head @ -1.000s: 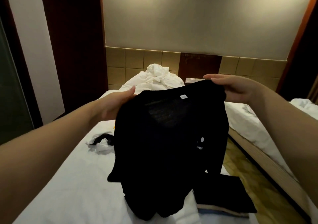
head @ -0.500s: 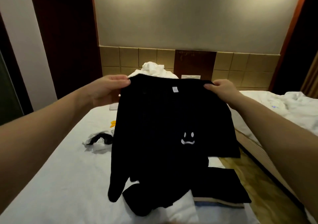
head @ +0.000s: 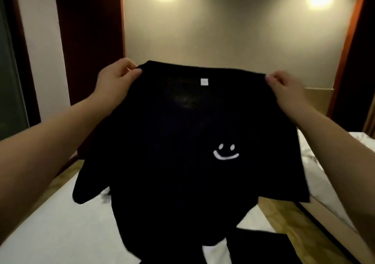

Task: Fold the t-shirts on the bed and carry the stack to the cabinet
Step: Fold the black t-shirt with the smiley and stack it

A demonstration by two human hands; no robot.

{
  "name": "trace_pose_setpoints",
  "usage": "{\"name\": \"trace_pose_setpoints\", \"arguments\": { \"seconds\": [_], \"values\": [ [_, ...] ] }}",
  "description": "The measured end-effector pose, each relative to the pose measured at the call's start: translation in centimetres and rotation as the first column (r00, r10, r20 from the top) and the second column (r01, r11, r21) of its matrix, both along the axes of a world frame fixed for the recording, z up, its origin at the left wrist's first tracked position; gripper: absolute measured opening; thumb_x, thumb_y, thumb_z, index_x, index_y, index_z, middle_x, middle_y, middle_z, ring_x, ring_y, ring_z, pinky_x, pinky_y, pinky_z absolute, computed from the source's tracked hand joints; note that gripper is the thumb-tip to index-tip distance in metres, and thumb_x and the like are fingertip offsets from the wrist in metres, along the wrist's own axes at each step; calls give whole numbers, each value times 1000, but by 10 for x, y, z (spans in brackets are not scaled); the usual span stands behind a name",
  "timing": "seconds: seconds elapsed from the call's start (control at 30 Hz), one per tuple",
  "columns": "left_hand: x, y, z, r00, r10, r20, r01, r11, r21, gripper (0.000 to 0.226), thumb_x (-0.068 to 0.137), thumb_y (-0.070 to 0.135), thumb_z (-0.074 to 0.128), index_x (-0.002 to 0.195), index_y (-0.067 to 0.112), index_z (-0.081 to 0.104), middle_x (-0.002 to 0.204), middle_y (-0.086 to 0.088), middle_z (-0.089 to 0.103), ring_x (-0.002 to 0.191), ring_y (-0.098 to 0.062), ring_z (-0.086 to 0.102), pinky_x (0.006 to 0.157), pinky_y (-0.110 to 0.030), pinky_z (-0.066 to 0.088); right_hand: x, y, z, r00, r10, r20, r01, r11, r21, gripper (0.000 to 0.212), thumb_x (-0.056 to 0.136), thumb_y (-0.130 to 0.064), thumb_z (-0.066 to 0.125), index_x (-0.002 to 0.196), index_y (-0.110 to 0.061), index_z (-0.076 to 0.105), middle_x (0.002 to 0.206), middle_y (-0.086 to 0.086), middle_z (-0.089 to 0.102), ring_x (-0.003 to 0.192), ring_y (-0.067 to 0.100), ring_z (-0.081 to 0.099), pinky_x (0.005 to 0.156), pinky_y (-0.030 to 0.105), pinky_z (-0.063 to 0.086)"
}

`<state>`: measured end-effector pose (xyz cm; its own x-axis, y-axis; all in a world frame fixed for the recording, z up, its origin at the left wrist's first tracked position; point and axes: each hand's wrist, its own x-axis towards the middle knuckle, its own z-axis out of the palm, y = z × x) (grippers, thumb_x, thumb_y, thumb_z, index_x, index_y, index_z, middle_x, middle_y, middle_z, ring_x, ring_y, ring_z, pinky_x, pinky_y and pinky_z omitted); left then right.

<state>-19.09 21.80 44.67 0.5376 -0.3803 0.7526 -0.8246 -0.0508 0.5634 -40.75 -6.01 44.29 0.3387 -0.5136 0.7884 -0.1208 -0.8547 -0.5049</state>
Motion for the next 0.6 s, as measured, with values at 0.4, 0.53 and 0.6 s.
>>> {"name": "trace_pose_setpoints", "arguments": {
  "seconds": [0.4, 0.53, 0.6],
  "values": [
    [-10, 6, 28, 996, -58, 73, 53, 996, 71, 21, 96, 20, 46, 99, 4, 59, 91, -14, 54, 84, -23, 50, 76, -32, 36, -2, 17, 24, 993, -121, 15, 120, 992, 49, 26, 97, -27, 48, 104, -7, 64, 103, 14, 64, 98, 27, 56, 70, 23, 29],
    [-11, 16, 23, 900, -308, -309, 337, 940, 46, 23, 96, 18, 43, 77, 12, 54, 67, 0, 50, 60, -9, 51, 56, -20, 40, -4, 19, 24, 981, 190, 26, -185, 906, 381, 17, 94, -26, 54, 83, -17, 62, 78, 3, 65, 75, 16, 61, 68, 26, 47],
    [-11, 15, 14, 848, -318, -424, 362, 932, 24, 22, 96, 16, 44, 78, 11, 55, 64, 0, 53, 54, -7, 54, 47, -13, 42, -2, 22, 20, 937, 303, 175, -347, 741, 575, 14, 93, -21, 55, 81, -16, 61, 62, -1, 67, 55, 11, 63, 54, 20, 52]
  ]
}}
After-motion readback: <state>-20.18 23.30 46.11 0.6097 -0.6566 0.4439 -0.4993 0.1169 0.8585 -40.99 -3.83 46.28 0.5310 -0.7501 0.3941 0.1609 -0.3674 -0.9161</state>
